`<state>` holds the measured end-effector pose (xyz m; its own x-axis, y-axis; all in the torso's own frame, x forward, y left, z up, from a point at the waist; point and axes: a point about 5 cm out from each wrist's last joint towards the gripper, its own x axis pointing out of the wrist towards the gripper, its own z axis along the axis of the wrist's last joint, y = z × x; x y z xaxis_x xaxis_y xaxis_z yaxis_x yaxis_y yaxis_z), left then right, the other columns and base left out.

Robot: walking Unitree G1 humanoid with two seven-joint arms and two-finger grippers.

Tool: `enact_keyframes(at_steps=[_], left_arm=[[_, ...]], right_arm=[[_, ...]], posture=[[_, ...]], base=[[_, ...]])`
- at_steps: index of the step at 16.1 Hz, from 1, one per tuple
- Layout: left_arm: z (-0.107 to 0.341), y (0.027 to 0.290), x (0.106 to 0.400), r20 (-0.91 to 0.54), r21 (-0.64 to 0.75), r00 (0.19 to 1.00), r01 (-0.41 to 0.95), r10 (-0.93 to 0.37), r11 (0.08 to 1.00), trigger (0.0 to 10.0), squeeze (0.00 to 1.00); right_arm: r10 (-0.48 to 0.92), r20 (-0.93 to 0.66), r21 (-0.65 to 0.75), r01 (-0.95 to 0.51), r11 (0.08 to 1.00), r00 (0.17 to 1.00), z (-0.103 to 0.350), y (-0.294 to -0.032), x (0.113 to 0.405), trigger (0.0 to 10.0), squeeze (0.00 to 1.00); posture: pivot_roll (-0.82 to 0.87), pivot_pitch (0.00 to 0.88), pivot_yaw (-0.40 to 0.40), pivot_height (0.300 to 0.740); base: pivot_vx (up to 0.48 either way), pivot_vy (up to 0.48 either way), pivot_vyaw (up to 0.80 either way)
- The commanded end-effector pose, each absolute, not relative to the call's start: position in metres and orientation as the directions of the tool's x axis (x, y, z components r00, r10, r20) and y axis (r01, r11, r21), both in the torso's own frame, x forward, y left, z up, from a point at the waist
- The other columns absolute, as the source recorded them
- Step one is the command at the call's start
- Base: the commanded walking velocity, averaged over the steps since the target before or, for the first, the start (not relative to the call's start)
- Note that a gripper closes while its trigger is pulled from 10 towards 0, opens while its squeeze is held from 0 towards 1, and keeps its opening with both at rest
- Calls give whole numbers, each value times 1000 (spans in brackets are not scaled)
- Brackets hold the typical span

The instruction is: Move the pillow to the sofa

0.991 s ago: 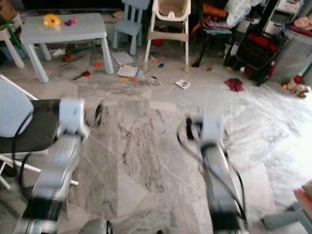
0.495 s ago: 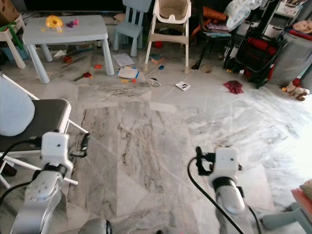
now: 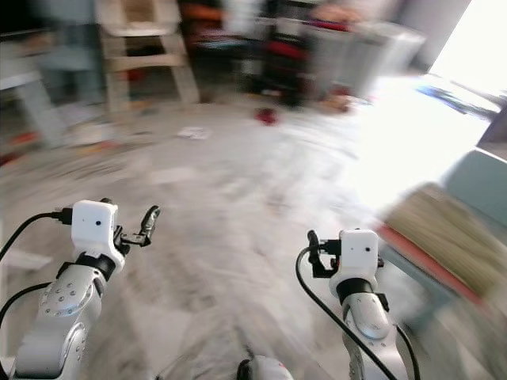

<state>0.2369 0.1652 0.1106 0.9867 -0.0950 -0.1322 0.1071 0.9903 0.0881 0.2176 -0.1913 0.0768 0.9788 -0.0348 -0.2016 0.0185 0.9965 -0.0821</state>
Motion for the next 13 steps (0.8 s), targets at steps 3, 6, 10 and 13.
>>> enact_keyframes(at_steps=[3, 6, 10, 13], left_arm=[[115, 161, 237, -131, 59, 987, 106, -98, 993, 10000, 0], [118, 160, 238, -131, 50, 986, 108, -101, 993, 10000, 0], [120, 162, 238, -133, 42, 986, 104, -98, 994, 10000, 0], [121, 162, 239, -136, 39, 986, 106, -100, 994, 10000, 0]], right_arm=[[-37, -194, -91, 20, 996, 980, 83, -193, 220, 10000, 0], [-38, -196, -91, 21, 996, 980, 83, -193, 220, 10000, 0], [-41, -196, -88, 24, 996, 980, 84, -193, 222, 10000, 0], [-42, -203, -86, 25, 996, 978, 84, -192, 223, 10000, 0]], posture=[[-20, 0, -94, 740], [-21, 0, -93, 740], [-13, 0, -95, 740], [-13, 0, -94, 740]], base=[[264, 0, -800], [330, 0, -800], [387, 0, -697], [393, 90, -575]])
